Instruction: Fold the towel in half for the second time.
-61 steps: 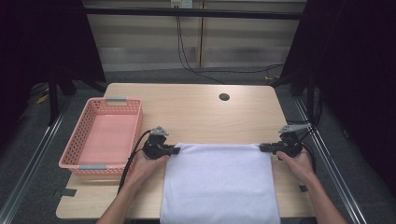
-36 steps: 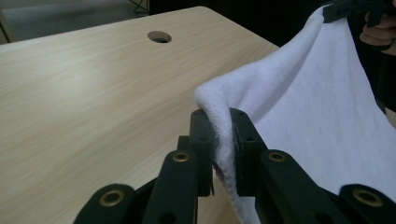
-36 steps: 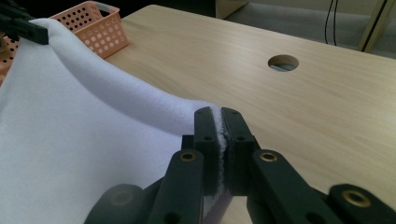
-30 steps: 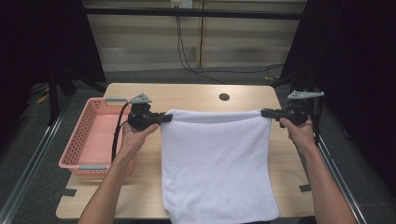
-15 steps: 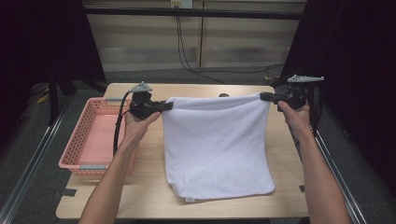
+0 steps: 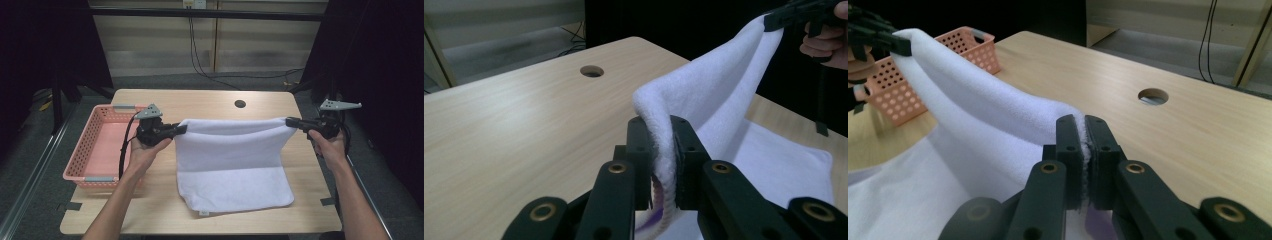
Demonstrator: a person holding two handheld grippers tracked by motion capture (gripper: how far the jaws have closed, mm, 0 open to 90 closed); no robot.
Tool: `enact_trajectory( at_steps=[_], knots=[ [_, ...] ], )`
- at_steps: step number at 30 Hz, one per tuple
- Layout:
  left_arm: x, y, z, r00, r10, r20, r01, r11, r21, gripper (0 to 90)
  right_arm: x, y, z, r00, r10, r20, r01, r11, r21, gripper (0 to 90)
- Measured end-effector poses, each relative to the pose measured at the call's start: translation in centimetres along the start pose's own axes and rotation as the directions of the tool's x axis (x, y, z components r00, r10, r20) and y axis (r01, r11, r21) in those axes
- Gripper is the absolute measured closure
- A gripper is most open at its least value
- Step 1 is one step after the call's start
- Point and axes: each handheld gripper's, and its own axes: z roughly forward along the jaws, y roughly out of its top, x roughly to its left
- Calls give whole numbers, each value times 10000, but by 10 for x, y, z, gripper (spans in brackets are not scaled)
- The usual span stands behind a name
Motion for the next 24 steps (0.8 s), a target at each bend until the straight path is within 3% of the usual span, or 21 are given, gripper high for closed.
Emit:
enact_trajectory(
  at_steps=[2, 3, 4, 5, 7, 15, 16, 17, 18, 19, 20, 21, 22, 24],
  knots=[
    [-7, -6, -4, 10000, -39, 89, 39, 10000, -55, 812, 4, -8, -4, 9999, -53, -91, 53, 10000, 40, 868],
    [-18, -13, -8, 9999, 152, 33, -152, 9999, 30, 812, 6, -12, -6, 9998, -96, -178, 96, 10000, 0, 868],
    [-18, -13, -8, 9999, 152, 33, -152, 9999, 30, 811, 8, -17, -9, 9997, -113, -204, 113, 9999, -8, 868],
    [-27, -21, -12, 9995, 45, 298, -42, 10000, -73, 811, 11, -21, -12, 9997, -84, -216, 84, 10000, 8, 867],
    [-35, -28, -14, 9989, 184, 425, -188, 9998, 111, 811, 15, -29, -18, 9995, -107, -297, 110, 9999, 82, 867],
    [-55, -41, -34, 9972, 362, 651, -371, 9992, 129, 804, 44, -46, -44, 9974, -379, -608, 382, 9993, 36, 866],
    [-57, -47, -34, 9969, 302, 732, -322, 9991, 259, 803, 48, -50, -46, 9964, -429, -731, 439, 9990, 123, 866],
    [-60, -63, -32, 9967, 287, 766, -338, 9973, 656, 800, 56, -61, -47, 9952, -478, -856, 517, 9977, 431, 865],
    [-60, -63, -32, 9967, 287, 766, -338, 9973, 656, 801, 56, -61, -47, 9952, -478, -856, 517, 9977, 431, 865],
    [-62, -79, -27, 9935, 251, 1112, -359, 9947, 961, 801, 61, -81, -44, 9952, -293, -929, 387, 9942, 1008, 864],
    [-62, -79, -27, 9935, 251, 1112, -359, 9947, 961, 801, 61, -81, -44, 9952, -293, -929, 387, 9942, 1008, 864],
    [-64, -90, -25, 9928, 167, 1183, -320, 9911, 1291, 799, 62, -97, -42, 9946, -104, -1036, 251, 9895, 1423, 861],
    [-64, -90, -25, 9928, 167, 1183, -320, 9911, 1291, 797, 62, -97, -42, 9946, -104, -1036, 251, 9895, 1423, 861],
    [-67, -97, -25, 9904, 1, 1381, -211, 9884, 1506, 782, 67, -117, -41, 9932, 66, -1167, 168, 9800, 1983, 840]
  ],
)
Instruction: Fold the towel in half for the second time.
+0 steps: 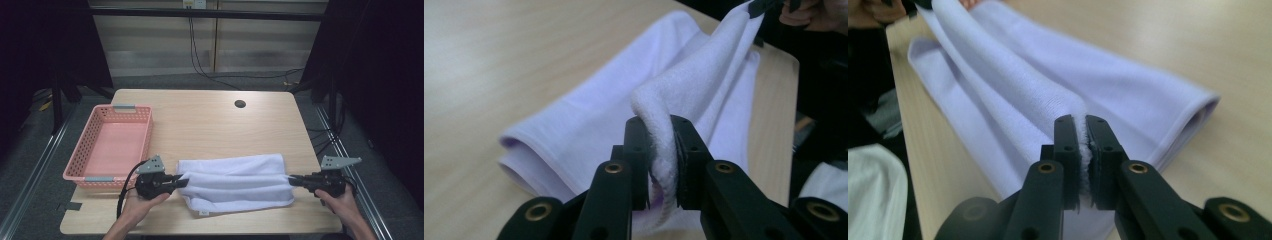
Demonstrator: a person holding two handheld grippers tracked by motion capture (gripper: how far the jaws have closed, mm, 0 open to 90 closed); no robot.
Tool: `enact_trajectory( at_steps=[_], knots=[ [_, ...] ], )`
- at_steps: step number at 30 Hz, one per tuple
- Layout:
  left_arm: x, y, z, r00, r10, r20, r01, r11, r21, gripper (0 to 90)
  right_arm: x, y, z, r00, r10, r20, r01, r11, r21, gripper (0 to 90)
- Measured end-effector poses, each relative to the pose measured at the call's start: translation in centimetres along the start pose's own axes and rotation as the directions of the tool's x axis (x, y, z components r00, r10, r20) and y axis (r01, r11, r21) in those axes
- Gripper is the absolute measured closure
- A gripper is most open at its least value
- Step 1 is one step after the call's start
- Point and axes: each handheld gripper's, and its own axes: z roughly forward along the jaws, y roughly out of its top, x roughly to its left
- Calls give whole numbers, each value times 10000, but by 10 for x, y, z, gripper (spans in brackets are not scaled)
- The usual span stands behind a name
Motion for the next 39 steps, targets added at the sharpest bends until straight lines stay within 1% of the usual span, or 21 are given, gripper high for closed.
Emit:
enact_trajectory(
  at_steps=[1, 4, 6, 8, 11, 14, 15, 16, 17, 20, 23, 25, 26, 27, 28, 29, 31, 32, 36, 37, 39],
  knots=[
    [-7, -10, 1, 9999, 115, 109, -120, 9991, 405, 779, 3, -6, 1, 9999, 50, -99, -48, 9997, 244, 810],
    [-12, -21, 1, 9997, 84, 214, -99, 9975, 697, 746, 9, -16, 2, 9999, 69, -134, -58, 9971, 764, 799],
    [-15, -29, 1, 9991, -36, 418, -2, 9960, 896, 732, 11, -22, 1, 9996, 103, -261, -80, 9962, 866, 784],
    [-23, -36, -3, 9967, 89, 812, -190, 9921, 1244, 663, 17, -29, -1, 9993, 161, -327, -128, 9950, 991, 738],
    [-28, -39, -12, 9944, 150, 1048, -257, 9945, 1015, 610, 27, -29, -4, 9993, 44, -364, -5, 9944, 1056, 643],
    [-28, -36, -19, 9956, 144, 924, -205, 9977, 653, 543, 35, -26, -10, 9999, -35, -108, 43, 9971, 755, 591],
    [-23, -29, -22, 9973, 32, 731, -52, 9996, 271, 533, 40, -20, -13, 9999, 5, 122, -10, 9991, 435, 567],
    [-23, -29, -22, 9973, 32, 731, -52, 9996, 271, 521, 43, -17, -11, 9997, -21, 232, 12, 9993, 374, 561],
    [-14, -19, -20, 9993, -162, 336, 159, 9998, 92, 521, 47, -14, -8, 9994, -87, 323, 75, 9993, 358, 557],
    [-4, -9, -13, 9994, -254, 228, 253, 9997, 31, 541, 54, -8, 3, 9991, -86, 412, 69, 9992, 402, 527],
    [15, 1, 9, 9997, -240, -80, 245, 9972, 703, 544, 60, -1, 28, 9999, 116, 121, -124, 9978, 653, 516],
    [34, -2, 33, 9974, -664, -280, 691, 9916, 1089, 548, 62, 5, 52, 9998, 192, 91, -200, 9939, 1085, 506],
    [34, -2, 33, 9974, -664, -280, 691, 9916, 1089, 556, 62, 5, 52, 9998, 192, 91, -200, 9939, 1085, 506],
    [40, -6, 40, 9959, -477, -764, 587, 9870, 1494, 556, 62, 7, 60, 9997, 239, 76, -246, 9932, 1141, 506],
    [45, -8, 44, 9940, -636, -895, 779, 9830, 1665, 564, 64, 10, 70, 9997, 204, -140, -185, 9921, 1238, 507],
    [53, -12, 44, 9867, -1193, -1100, 1363, 9772, 1629, 619, 65, 14, 85, 10000, 37, -7, -35, 9873, 1590, 500],
    [55, -12, 43, 9845, -1280, -1201, 1468, 9755, 1638, 628, 64, 14, 100, 9998, 110, 186, -150, 9719, 2349, 460],
    [55, -12, 43, 9845, -1280, -1201, 1468, 9755, 1638, 633, 63, 13, 103, 9995, 47, 308, -121, 9693, 2454, 456],
    [49, -15, 44, 9887, -747, -1297, 946, 9834, 1551, 616, 62, 8, 97, 9991, -207, 373, 112, 9707, 2399, 455],
    [49, -15, 45, 9883, -786, -1305, 987, 9829, 1556, 609, 62, 5, 93, 9980, -426, 466, 301, 9700, 2413, 457],
    [49, -14, 47, 9896, -896, -1125, 1067, 9820, 1558, 601, 58, 2, 89, 9988, -270, 403, 170, 9726, 2317, 466]
  ],
)
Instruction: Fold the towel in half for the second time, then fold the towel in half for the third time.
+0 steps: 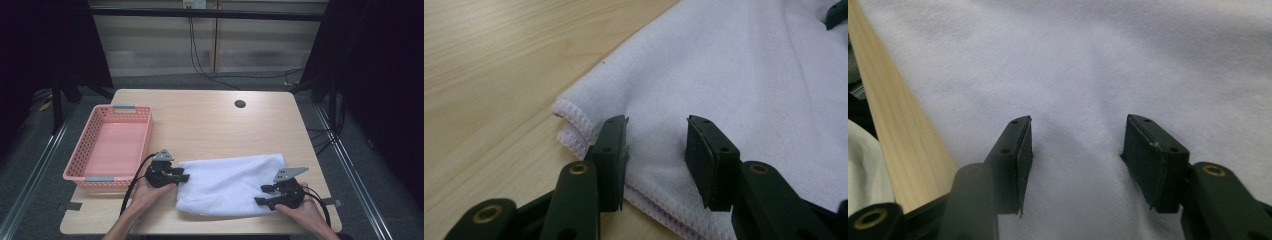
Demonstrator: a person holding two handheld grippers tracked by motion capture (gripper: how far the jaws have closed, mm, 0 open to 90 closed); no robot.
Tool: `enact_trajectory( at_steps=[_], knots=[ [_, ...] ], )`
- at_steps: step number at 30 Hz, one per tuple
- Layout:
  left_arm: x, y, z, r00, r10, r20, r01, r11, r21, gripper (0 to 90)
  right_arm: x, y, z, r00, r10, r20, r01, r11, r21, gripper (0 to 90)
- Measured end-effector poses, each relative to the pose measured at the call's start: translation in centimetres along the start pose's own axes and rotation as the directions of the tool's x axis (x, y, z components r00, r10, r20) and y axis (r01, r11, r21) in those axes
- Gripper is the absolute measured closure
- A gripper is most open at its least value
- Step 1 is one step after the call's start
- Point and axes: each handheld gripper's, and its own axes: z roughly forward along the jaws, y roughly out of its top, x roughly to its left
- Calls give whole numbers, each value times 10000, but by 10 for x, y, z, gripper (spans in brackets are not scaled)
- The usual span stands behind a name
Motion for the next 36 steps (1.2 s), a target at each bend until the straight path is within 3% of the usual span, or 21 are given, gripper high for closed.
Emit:
enact_trajectory(
  at_steps=[4, 8, 10, 12, 13, 14, 16, 18, 20, 21, 22, 24, 26, 30, 33, 36],
  knots=[
    [-2, 7, 11, 9993, -65, 371, 72, 9998, -175, 594, -10, -6, -8, 9995, 65, 321, -64, 10000, -33, 488],
    [-3, 18, 17, 9980, -132, 618, 130, 9999, 28, 560, -14, -8, -13, 9992, 233, 326, -234, 9997, 9, 465],
    [-3, 21, 18, 9981, -125, 599, 125, 9999, -6, 535, -10, -5, -15, 9984, 522, 199, -520, 9986, -97, 356],
    [-2, 28, 17, 9977, -119, 660, 116, 9999, 56, 526, -4, 1, -15, 9989, 462, 29, -461, 9985, -301, 353],
    [-1, 30, 15, 9982, -109, 590, 111, 9999, -26, 513, 2, 8, -14, 9978, 519, -409, -543, 9968, -580, 345],
    [2, 35, 9, 9988, -220, 428, 239, 9988, -439, 510, 13, 19, -6, 9983, 131, -569, -168, 9978, -640, 321],
    [6, 37, 8, 9994, -194, 300, 207, 9988, -451, 507, 20, 26, 0, 9968, -22, -795, -36, 9974, -724, 312],
    [9, 39, 10, 9998, -156, 143, 161, 9991, -391, 493, 39, 38, 14, 9897, -272, -1407, 161, 9967, -796, 302],
    [12, 39, 8, 9993, -361, 111, 367, 9977, -577, 469, 63, 51, 37, 9793, -868, -1831, 777, 9954, -562, 277],
    [12, 39, 8, 9993, -361, 111, 367, 9977, -577, 469, 63, 51, 37, 9793, -868, -1831, 777, 9954, -562, 277],
    [13, 39, 7, 9991, -423, 102, 429, 9968, -675, 463, 72, 58, 50, 9730, -1053, -2054, 988, 9942, -418, 257],
    [14, 38, 7, 9987, -505, 57, 508, 9963, -689, 454, 77, 61, 56, 9704, -1150, -2122, 1100, 9933, -353, 255],
    [16, 37, 8, 9982, -597, -1, 595, 9953, -758, 442, 85, 72, 77, 9616, -1359, -2384, 1345, 9907, -223, 230],
    [19, 38, 7, 9974, -716, -113, 704, 9936, -882, 435, 94, 83, 97, 9616, -1542, -2272, 1575, 9875, -36, 202],
    [20, 38, 8, 9974, -713, -111, 703, 9945, -780, 431, 97, 88, 103, 9615, -1876, -2010, 1880, 9820, -174, 210],
    [19, 38, 7, 9974, -697, -171, 682, 9948, -761, 426, 96, 89, 112, 9602, -1848, -2092, 1906, 9816, 77, 191]
  ],
)
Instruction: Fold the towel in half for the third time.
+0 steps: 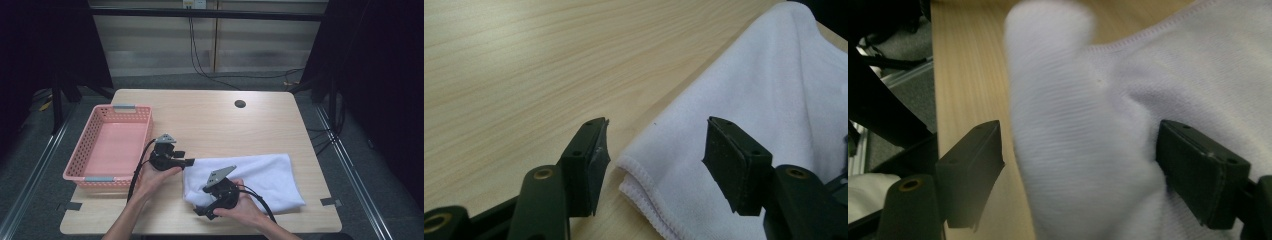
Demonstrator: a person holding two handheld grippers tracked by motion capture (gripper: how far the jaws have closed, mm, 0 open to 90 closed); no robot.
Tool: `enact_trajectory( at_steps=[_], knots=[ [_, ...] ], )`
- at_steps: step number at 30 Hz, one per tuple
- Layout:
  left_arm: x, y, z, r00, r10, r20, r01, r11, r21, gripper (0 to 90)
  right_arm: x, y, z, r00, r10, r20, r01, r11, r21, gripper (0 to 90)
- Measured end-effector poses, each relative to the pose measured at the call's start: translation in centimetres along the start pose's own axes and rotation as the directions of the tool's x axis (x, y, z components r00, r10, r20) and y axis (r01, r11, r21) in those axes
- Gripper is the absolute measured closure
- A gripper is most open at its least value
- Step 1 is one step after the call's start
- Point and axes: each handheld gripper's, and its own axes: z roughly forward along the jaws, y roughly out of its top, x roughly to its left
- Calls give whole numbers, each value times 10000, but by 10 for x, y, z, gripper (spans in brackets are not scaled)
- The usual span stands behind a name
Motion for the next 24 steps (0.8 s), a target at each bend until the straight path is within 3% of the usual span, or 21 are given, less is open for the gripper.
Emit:
enact_trajectory(
  at_steps=[3, 4, 5, 6, 8, 9, 10, 11, 12, 15, 16, 17, 18, 23, 24],
  knots=[
    [-1, 0, 0, 9999, -129, -60, 129, 9999, -97, 421, 1, -2, 3, 9993, -308, 233, 311, 9995, -109, 210],
    [0, 1, -1, 9999, -92, -120, 90, 9999, -115, 421, 6, -2, 4, 9965, -558, 619, 563, 9984, -77, 230],
    [0, 1, -1, 9999, -92, -120, 90, 9999, -115, 420, 6, -2, 4, 9965, -558, 619, 563, 9984, -77, 230],
    [2, 1, -1, 9992, -208, -340, 203, 9997, -169, 414, 9, -4, 5, 9885, -1075, 1068, 1083, 9941, -17, 296],
    [4, 1, -2, 9989, -319, -342, 312, 9993, -226, 408, 11, -5, 5, 9838, -1225, 1311, 1236, 9923, 1, 308],
    [5, 1, -2, 9982, -423, -418, 413, 9988, -252, 408, 11, -5, 5, 9812, -1314, 1414, 1319, 9912, 60, 384],
    [8, 0, -2, 9976, -545, -426, 532, 9981, -308, 399, 11, -5, 3, 9685, -1629, 1886, 1627, 9865, 162, 499],
    [8, 0, -2, 9976, -545, -426, 532, 9981, -308, 397, 10, -5, 2, 9714, -1463, 1869, 1458, 9892, 169, 535],
    [10, 0, 1, 9973, -686, -263, 678, 9972, -306, 388, 9, -5, 3, 9662, -1618, 2005, 1619, 9867, 163, 551],
    [10, -2, 6, 9977, -556, -380, 555, 9984, -52, 380, 10, -2, 3, 9666, -1578, 2021, 1531, 9874, 390, 596],
    [12, -4, 9, 9977, -548, -400, 556, 9983, 184, 378, 8, -1, 2, 9651, -1428, 2197, 1380, 9897, 370, 671],
    [12, -4, 9, 9977, -548, -400, 556, 9983, 184, 375, 4, -2, 0, 9702, -1228, 2090, 1203, 9924, 248, 699],
    [13, -4, 9, 9957, -591, -709, 609, 9979, 236, 370, 1, -2, 0, 9738, -1107, 1988, 1101, 9938, 140, 711],
    [19, -9, 8, 9941, -799, -730, 822, 9962, 294, 368, -1, -3, -2, 9809, -532, 1870, 557, 9984, -83, 736],
    [20, -11, 11, 9937, -824, -761, 855, 9956, 383, 368, -4, -3, -3, 9866, -212, 1617, 251, 9994, -221, 750]
  ],
)
